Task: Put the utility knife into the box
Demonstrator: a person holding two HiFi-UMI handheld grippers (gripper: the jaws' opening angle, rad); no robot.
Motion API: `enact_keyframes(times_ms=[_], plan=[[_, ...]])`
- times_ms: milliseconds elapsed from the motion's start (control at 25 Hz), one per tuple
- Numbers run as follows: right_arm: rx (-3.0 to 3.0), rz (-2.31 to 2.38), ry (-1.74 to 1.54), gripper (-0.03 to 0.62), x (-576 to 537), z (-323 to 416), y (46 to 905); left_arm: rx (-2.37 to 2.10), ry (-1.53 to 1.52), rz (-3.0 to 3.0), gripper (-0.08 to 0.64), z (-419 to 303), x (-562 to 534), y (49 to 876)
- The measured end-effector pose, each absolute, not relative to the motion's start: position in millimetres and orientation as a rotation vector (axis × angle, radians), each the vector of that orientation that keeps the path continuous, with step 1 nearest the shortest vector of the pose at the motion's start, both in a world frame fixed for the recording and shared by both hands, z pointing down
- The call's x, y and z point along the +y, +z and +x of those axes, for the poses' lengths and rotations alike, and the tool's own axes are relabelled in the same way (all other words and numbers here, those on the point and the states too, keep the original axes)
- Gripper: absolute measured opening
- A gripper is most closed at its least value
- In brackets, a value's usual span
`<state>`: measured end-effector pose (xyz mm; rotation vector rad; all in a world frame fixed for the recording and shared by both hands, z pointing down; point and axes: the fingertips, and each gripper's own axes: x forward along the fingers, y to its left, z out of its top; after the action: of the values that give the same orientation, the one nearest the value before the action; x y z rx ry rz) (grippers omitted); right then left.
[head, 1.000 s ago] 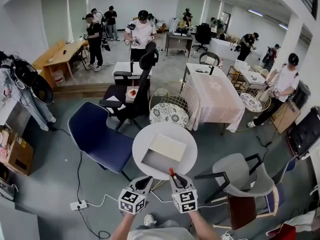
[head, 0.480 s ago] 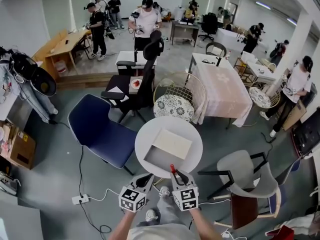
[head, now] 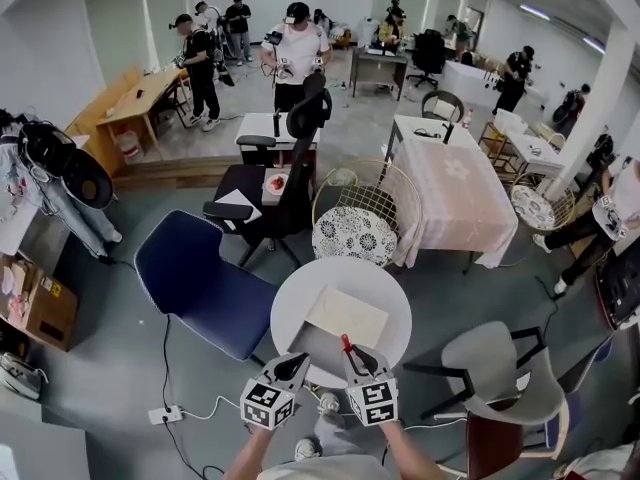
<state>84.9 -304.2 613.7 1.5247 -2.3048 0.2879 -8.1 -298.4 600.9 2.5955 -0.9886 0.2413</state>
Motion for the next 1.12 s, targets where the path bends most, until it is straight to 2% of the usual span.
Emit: enact_keyframes(times_ms=[480,1120], plan=[[-2.335,1.521,0.249,0.080,-392.4,102.0,603.0,-1.033,0.225,2.606,0.012,8.5,-380.3,591.2],[-2.276,1.455,0.433,0.080,-379.9,99.4,665.5,-1.020,0.309,2.475,0.012,1.6,-374.2,648.3]])
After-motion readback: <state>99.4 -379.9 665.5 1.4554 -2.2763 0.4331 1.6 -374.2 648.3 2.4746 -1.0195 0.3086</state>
